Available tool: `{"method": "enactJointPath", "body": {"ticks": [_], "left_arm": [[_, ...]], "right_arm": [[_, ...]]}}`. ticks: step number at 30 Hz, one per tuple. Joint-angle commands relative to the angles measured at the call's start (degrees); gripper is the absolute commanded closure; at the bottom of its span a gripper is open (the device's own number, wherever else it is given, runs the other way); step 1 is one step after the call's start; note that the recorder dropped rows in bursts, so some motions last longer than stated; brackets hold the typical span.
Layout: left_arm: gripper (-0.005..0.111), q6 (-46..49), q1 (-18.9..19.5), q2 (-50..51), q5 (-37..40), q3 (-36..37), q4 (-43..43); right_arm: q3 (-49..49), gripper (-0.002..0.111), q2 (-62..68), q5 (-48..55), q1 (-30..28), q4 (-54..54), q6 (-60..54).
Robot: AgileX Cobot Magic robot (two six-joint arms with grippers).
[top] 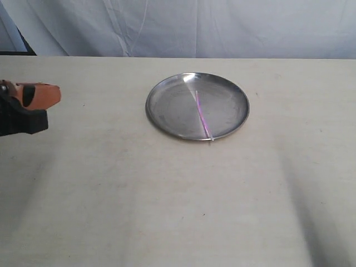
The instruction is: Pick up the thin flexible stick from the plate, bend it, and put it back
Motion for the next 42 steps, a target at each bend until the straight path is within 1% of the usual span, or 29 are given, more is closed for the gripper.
{"method": "enactJointPath", "body": {"ticks": [1,4,7,10,12,15,18,21,24,26,42], "left_arm": [[0.093,1.37,-0.10,-10.45,-1.67,3.63,0.63],[0.093,1.94,0.27,-19.99,-2.49,7.44,0.63],[0.093,2.33,1.99,-29.23,-2.39,11.30,0.39],[0.093,2.49,3.78,-35.29,-2.39,14.80,0.39],[0.093,2.37,4.91,-38.44,-2.12,17.36,-0.54],[0.093,2.37,6.37,-42.65,-2.09,21.74,-4.24],[0.093,2.37,6.73,-46.37,-2.36,25.41,-8.14],[0.093,2.37,6.73,-50.27,-0.83,28.10,-9.10],[0.093,2.26,6.73,-50.66,2.01,28.10,-6.79],[0.093,2.26,6.73,-50.66,3.33,28.10,-7.19],[0.093,2.26,6.73,-50.66,3.45,28.10,-6.62]], "right_arm": [[0.13,0.109,-0.32,0.00,-0.35,0.06,-0.12],[0.13,0.109,-0.32,0.00,-0.35,0.06,-0.12],[0.13,0.109,-0.32,0.00,-0.35,0.06,-0.12],[0.13,0.109,-0.32,0.00,-0.35,0.06,-0.12],[0.13,0.109,-0.32,0.00,-0.35,0.06,-0.12],[0.13,0.109,-0.32,0.00,-0.35,0.06,-0.12],[0.13,0.109,-0.32,0.00,-0.35,-0.10,-0.12],[0.13,0.109,-0.32,0.00,-0.35,-0.10,-0.12],[0.13,0.109,-0.32,0.00,-0.35,-0.10,-0.12],[0.13,0.109,-0.32,0.00,-0.35,-0.10,-0.12],[0.13,0.109,-0.32,0.00,-0.35,-0.10,-0.12]]}}
